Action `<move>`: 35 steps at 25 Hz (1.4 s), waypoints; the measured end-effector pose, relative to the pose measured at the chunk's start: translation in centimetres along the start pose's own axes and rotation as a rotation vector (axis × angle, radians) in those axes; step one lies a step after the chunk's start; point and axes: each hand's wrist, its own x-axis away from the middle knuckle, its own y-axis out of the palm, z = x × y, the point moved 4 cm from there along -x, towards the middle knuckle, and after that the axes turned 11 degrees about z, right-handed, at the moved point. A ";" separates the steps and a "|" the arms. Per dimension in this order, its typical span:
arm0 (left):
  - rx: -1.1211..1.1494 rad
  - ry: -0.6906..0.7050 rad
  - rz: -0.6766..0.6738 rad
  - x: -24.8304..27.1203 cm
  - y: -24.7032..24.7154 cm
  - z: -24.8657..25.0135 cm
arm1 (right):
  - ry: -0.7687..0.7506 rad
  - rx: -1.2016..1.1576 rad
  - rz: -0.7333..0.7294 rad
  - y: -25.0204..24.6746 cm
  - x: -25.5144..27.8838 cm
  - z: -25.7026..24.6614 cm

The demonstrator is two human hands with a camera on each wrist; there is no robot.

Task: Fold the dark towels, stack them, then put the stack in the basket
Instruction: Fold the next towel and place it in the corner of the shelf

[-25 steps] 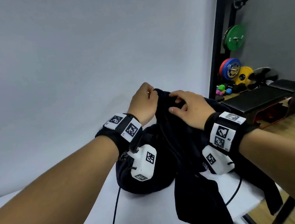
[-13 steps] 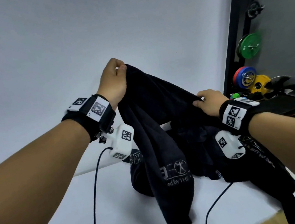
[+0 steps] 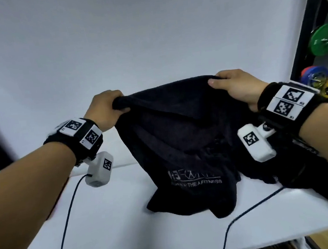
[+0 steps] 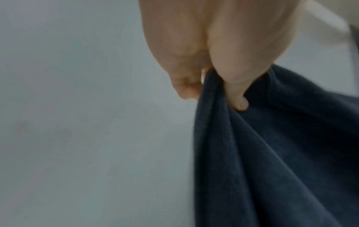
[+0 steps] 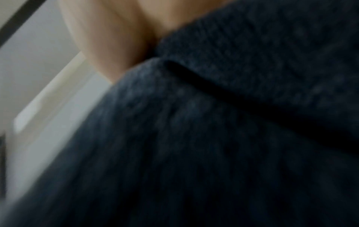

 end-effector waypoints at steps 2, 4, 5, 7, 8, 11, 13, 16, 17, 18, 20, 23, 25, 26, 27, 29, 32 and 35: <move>-0.134 -0.096 0.014 1.4 -1.8 -3.3 | 0.033 0.015 -0.172 3.6 2.2 0.1; -0.041 -0.356 -0.020 3.2 -3.2 -6.4 | 0.018 0.078 -0.313 7.7 4.5 -0.1; 0.112 -0.518 -0.036 4.2 -3.9 -7.3 | 0.013 0.087 -0.362 9.6 5.7 -0.3; 0.411 -0.769 -0.081 5.8 -5.1 -8.1 | 0.027 0.081 -0.419 13.2 7.7 -0.7; 0.542 -0.822 -0.096 6.1 -5.7 -8.4 | 0.044 0.092 -0.464 14.7 8.5 -0.8; 0.921 -0.834 -0.121 6.4 -6.7 -8.9 | 0.066 0.191 -0.634 18.3 10.7 -0.8; 1.017 -0.786 -0.171 7.2 -7.3 -9.7 | 0.070 0.162 -0.516 20.5 11.0 -1.6; 0.986 -0.668 -0.223 8.3 -7.4 -11.1 | 0.099 0.190 -0.332 23.0 10.7 -1.0; 0.950 -0.621 -0.242 8.6 -7.7 -11.7 | 0.125 0.253 -0.346 23.9 11.0 -0.1; 0.915 -0.596 -0.244 9.0 -8.1 -12.4 | 0.144 0.327 -0.380 24.7 11.4 1.2; 0.831 -0.624 -0.211 9.9 -8.8 -14.9 | 0.093 0.559 -0.460 26.5 12.6 4.0; 0.578 -0.629 -0.163 11.6 -9.1 -19.0 | -0.078 0.909 -0.580 28.4 15.0 7.0; 0.394 -0.593 -0.153 12.6 -8.5 -21.4 | -0.133 0.989 -0.572 28.6 15.7 7.9; 0.278 -0.556 -0.177 13.1 -8.1 -22.0 | -0.155 1.020 -0.554 28.4 15.6 7.9; 0.137 -0.493 -0.205 13.8 -7.7 -21.9 | -0.158 1.065 -0.546 28.1 15.6 7.7; -0.053 -0.245 -0.221 15.4 -6.5 -20.0 | -0.128 1.170 -0.560 27.3 15.3 7.5; 0.097 0.109 -0.443 20.1 -2.7 -14.5 | -0.110 1.325 -0.617 26.0 14.9 7.5; -0.017 0.214 -0.899 25.2 1.2 -11.4 | -0.103 1.386 -0.694 25.0 15.5 7.0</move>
